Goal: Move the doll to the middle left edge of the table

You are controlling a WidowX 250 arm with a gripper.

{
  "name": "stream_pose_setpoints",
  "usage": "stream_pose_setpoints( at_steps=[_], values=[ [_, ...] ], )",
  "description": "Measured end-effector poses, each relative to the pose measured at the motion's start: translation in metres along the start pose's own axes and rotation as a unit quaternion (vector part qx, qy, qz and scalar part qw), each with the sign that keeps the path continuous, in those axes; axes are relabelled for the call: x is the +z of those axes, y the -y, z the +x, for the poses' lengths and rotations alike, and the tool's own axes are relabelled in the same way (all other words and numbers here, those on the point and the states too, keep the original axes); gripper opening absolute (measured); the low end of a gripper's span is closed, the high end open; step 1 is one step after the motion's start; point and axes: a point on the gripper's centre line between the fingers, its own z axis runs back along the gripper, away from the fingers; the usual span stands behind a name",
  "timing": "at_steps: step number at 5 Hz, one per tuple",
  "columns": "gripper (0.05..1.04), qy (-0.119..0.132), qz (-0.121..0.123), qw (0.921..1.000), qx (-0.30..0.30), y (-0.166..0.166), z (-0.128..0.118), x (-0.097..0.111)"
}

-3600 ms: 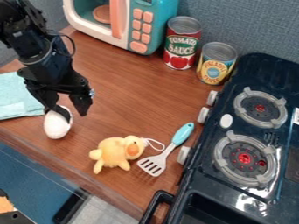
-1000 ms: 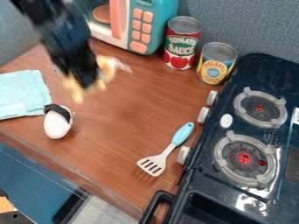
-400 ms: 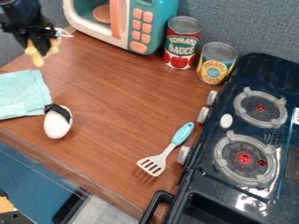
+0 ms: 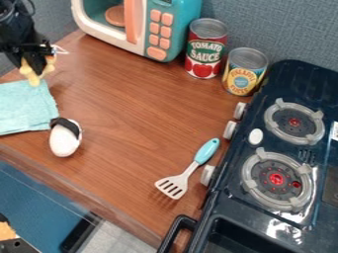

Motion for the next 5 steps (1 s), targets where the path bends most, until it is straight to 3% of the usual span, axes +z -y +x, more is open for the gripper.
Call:
stream_pose_setpoints(
  at_steps=[2,4,5],
  values=[
    [0.322,-0.003,-0.008,0.9996,0.025,-0.022,-0.001,-0.017],
    [0.920,-0.023,0.002,0.9984,0.052,-0.026,-0.003,-0.010],
    [1.011,-0.021,0.009,0.9980,0.059,-0.023,0.002,0.013]
  ],
)
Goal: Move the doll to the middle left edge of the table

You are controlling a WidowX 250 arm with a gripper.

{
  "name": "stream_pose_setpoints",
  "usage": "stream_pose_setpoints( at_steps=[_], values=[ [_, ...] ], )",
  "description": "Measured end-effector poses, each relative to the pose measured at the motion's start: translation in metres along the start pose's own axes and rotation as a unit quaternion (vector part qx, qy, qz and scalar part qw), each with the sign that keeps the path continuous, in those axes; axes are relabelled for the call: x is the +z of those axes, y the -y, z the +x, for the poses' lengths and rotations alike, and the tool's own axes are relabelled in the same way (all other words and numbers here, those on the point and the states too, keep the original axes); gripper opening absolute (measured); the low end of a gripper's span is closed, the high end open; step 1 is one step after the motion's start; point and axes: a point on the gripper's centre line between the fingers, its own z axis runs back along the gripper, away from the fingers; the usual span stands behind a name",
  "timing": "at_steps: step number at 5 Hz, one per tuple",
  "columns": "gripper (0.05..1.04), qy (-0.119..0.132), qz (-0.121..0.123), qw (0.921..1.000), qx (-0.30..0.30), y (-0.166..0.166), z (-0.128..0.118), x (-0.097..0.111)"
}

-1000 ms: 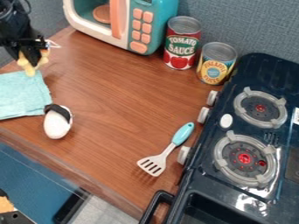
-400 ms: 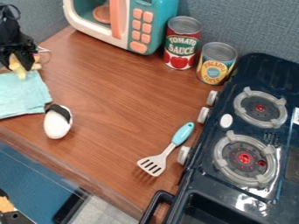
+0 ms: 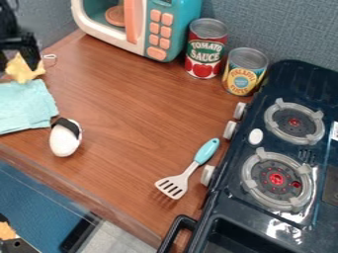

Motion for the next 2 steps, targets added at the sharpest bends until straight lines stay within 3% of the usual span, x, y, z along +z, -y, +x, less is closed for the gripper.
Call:
stream_pose_setpoints(
  at_steps=[1,2],
  values=[
    [1.007,0.014,0.017,0.9998,-0.001,0.0006,0.0092,0.0306],
    [1.001,0.018,0.018,0.9997,-0.001,0.0006,0.0112,0.0337]
  ],
)
